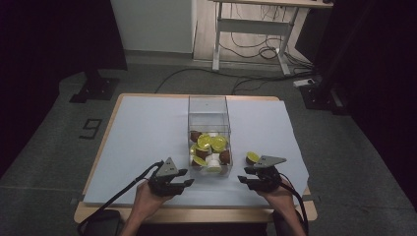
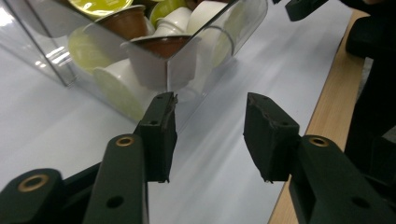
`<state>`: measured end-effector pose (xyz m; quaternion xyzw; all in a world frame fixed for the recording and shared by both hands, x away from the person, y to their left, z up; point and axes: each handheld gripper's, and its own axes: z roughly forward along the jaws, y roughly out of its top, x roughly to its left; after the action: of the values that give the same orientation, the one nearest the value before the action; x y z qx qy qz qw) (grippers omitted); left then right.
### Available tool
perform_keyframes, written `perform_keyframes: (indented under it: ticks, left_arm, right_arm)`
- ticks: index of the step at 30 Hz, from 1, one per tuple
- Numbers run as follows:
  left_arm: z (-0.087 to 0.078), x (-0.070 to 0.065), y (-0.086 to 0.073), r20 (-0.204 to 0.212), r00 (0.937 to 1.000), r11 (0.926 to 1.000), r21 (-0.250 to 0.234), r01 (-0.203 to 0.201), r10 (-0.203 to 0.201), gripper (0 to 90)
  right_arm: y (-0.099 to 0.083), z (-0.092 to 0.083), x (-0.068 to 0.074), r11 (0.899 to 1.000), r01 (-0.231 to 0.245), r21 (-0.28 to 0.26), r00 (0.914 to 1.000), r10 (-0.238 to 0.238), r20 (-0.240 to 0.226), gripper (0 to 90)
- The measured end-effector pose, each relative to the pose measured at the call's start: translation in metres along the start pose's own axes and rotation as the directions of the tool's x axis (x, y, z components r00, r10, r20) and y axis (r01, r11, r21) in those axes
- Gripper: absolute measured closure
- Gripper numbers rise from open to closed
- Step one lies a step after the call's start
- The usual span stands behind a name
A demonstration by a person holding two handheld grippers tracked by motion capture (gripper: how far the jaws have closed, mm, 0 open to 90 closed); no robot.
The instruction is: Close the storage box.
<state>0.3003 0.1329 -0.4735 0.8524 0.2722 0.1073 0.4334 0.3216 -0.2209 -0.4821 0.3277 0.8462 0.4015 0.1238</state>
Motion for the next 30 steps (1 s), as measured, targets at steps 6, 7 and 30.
perform_keyframes:
  ticks: [6,7,30]
  left_arm:
    - [0.006,-0.002,0.007,0.025,0.9996,0.9999,0.006,-0.015,0.015,56.8]
    - [0.007,-0.003,0.008,0.027,0.9995,0.9998,0.008,-0.018,0.018,56.8]
    - [0.02,-0.005,0.021,0.035,0.999,0.9995,0.016,-0.027,0.027,66.5]
  right_arm:
    - [0.006,0.002,0.006,1.0,0.02,-0.015,0.9992,-0.02,-0.034,60.8]
    - [0.006,0.002,0.006,1.0,0.02,-0.015,0.9992,-0.02,-0.034,60.8]
    - [0.036,0.015,0.033,0.995,0.092,-0.04,0.9873,-0.096,-0.126,72.9]
